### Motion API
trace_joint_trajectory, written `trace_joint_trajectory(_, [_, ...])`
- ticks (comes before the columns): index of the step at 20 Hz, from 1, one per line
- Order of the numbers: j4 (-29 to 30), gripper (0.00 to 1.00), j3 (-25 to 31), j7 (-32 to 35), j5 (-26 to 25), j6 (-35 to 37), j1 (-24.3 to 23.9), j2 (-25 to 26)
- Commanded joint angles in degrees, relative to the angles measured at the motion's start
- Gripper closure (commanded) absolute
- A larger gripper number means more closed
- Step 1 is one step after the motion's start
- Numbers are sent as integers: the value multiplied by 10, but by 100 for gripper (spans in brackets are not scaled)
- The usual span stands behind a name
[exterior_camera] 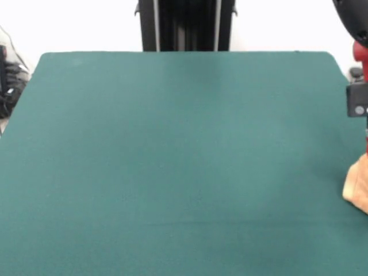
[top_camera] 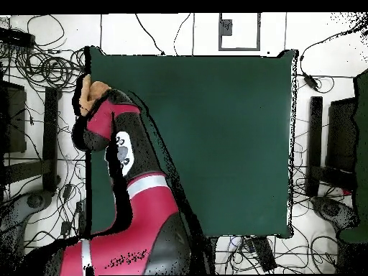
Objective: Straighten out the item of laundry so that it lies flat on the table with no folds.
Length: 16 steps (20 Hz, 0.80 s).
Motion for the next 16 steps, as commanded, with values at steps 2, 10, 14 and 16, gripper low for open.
trace_joint_trajectory(2, [-22,100,-97,131,-12,12,5,21])
trace_joint_trajectory(10, [-80,100,-185,199,-23,-70,37,84])
trace_joint_trajectory(14, [-129,100,-224,203,-12,-134,40,141])
trace_joint_trajectory(16, [-143,100,-243,201,8,-155,46,160])
